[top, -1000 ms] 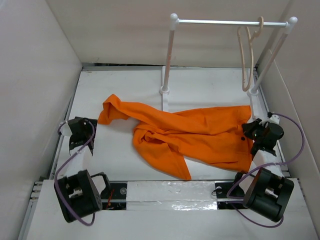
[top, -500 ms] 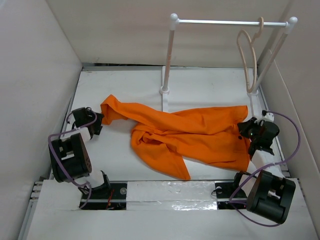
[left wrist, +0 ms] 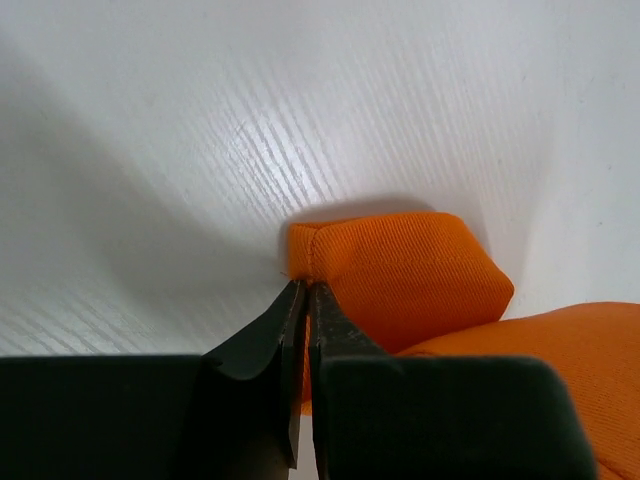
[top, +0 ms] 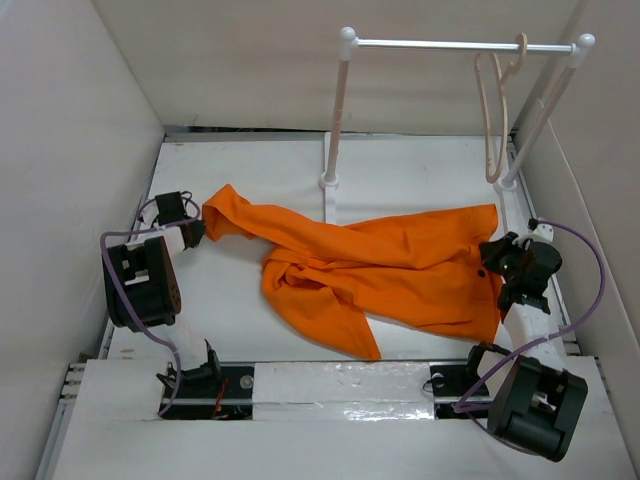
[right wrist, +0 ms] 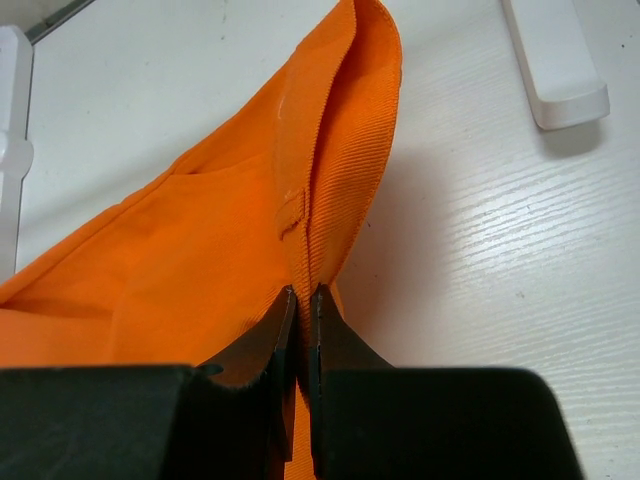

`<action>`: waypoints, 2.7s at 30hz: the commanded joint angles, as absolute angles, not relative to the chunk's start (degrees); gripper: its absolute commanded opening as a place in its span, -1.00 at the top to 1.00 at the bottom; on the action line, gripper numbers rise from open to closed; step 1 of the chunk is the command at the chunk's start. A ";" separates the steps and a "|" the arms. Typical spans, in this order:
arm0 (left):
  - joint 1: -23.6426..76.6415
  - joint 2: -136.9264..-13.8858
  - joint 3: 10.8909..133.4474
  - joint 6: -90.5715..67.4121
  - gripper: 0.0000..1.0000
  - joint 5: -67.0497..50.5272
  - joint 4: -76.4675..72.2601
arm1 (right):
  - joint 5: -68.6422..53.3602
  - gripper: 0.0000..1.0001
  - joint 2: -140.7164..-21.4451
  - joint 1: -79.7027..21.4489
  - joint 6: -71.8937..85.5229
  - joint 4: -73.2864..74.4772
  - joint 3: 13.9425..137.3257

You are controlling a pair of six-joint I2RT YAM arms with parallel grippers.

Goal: Place the trousers on the hanger
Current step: Flatten out the trousers at the center of the board.

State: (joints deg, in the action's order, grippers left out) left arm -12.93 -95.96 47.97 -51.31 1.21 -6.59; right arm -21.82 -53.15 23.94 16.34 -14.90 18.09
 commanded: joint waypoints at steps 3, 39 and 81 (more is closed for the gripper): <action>-13.10 -92.91 52.11 -47.29 1.00 3.61 -4.92 | -21.80 1.00 -51.33 24.43 16.52 -16.61 20.65; -20.21 -87.63 93.44 -51.23 1.00 -21.78 -6.48 | -28.75 1.00 -55.81 33.75 21.71 -16.61 32.08; 15.47 -52.05 38.25 -41.83 1.00 -4.13 -3.60 | -23.18 1.00 -34.63 7.14 1.95 2.01 27.77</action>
State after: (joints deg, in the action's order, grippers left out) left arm 16.19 -54.68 43.24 -40.03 -5.98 -4.51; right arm -20.25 -35.64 11.16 7.70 -3.31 27.64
